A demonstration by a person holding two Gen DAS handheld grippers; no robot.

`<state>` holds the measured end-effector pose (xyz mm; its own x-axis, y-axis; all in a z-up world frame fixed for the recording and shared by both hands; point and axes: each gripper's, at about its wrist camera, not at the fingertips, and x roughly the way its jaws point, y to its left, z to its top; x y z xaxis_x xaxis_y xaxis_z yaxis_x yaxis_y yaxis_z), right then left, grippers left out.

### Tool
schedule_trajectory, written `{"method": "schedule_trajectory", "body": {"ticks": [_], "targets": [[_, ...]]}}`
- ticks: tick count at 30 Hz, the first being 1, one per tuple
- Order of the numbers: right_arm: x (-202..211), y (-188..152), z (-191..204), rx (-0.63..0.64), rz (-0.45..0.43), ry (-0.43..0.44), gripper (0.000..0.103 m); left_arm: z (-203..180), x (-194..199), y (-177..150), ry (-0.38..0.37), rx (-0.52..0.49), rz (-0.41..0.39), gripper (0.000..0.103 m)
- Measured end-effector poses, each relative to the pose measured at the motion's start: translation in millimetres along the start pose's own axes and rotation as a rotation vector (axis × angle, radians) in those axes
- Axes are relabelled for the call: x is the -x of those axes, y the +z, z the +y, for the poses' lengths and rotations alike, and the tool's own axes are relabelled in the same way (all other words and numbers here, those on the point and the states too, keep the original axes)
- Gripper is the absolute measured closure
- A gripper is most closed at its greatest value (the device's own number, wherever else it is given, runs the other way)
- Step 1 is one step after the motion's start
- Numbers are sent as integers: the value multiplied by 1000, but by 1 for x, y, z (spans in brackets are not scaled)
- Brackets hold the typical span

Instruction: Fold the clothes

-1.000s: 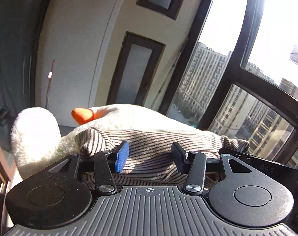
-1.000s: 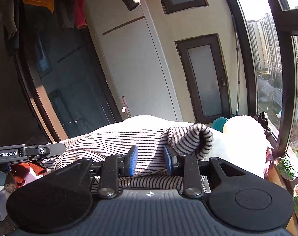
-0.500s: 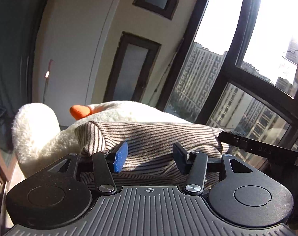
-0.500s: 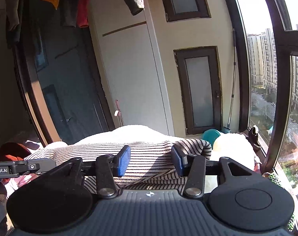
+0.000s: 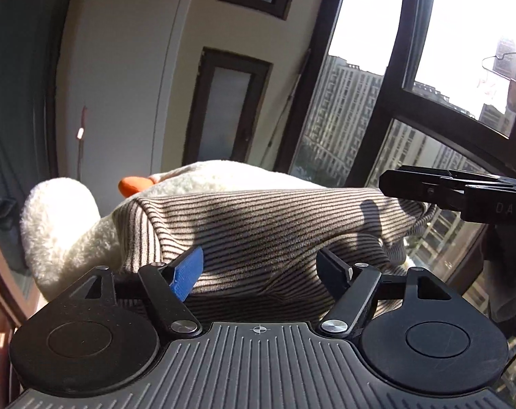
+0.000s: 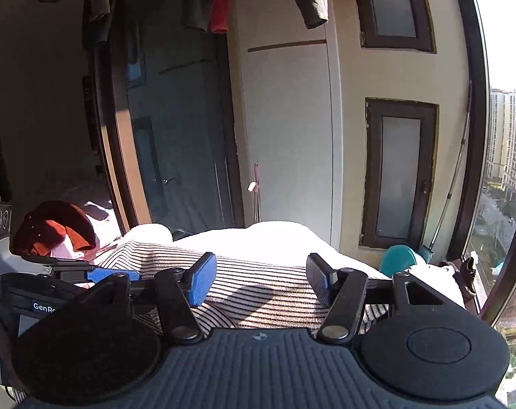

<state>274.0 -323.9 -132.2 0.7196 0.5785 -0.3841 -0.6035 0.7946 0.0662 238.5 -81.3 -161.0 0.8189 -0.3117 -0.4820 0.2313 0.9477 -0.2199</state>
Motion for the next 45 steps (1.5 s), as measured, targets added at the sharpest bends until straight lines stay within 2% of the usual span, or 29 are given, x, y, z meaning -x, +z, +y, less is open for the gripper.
{"method": "schedule_trajectory", "body": {"ticks": [6,11,12,16,19,22,26,28,31,32,36,38,41,43,45], "targets": [[-60,15,30,175,134,117,30,-6,2,-2,16,-44,5,19],[-87,10,29,105,197,162,30,-4,8,-2,12,-53,9,19],[-87,9,26,80,198,170,32,-4,10,-2,10,-54,12,19],[-75,4,24,67,196,177,52,2,31,-1,-17,-35,1,16],[-60,-5,28,56,188,181,56,14,56,4,-65,32,-46,10],[-46,-17,32,47,176,181,57,28,72,12,-80,86,-88,9],[-31,-33,39,6,162,172,57,38,59,14,4,106,-55,10],[-21,-38,42,8,154,169,57,42,48,11,44,120,-21,14],[-1,-37,37,18,122,144,57,43,41,0,89,97,2,28],[8,-35,32,16,98,121,57,43,41,-4,104,74,4,30],[35,-21,-11,-37,10,-79,57,47,46,-16,82,83,35,34],[37,-24,-37,-120,24,-137,57,49,45,-21,71,91,67,35],[35,-46,-60,-218,95,-143,57,51,50,-27,89,86,87,37],[33,-68,-68,-261,148,-120,57,56,61,-21,69,119,52,35],[34,-81,-72,-304,166,-103,54,65,69,-10,40,174,12,16]]}}
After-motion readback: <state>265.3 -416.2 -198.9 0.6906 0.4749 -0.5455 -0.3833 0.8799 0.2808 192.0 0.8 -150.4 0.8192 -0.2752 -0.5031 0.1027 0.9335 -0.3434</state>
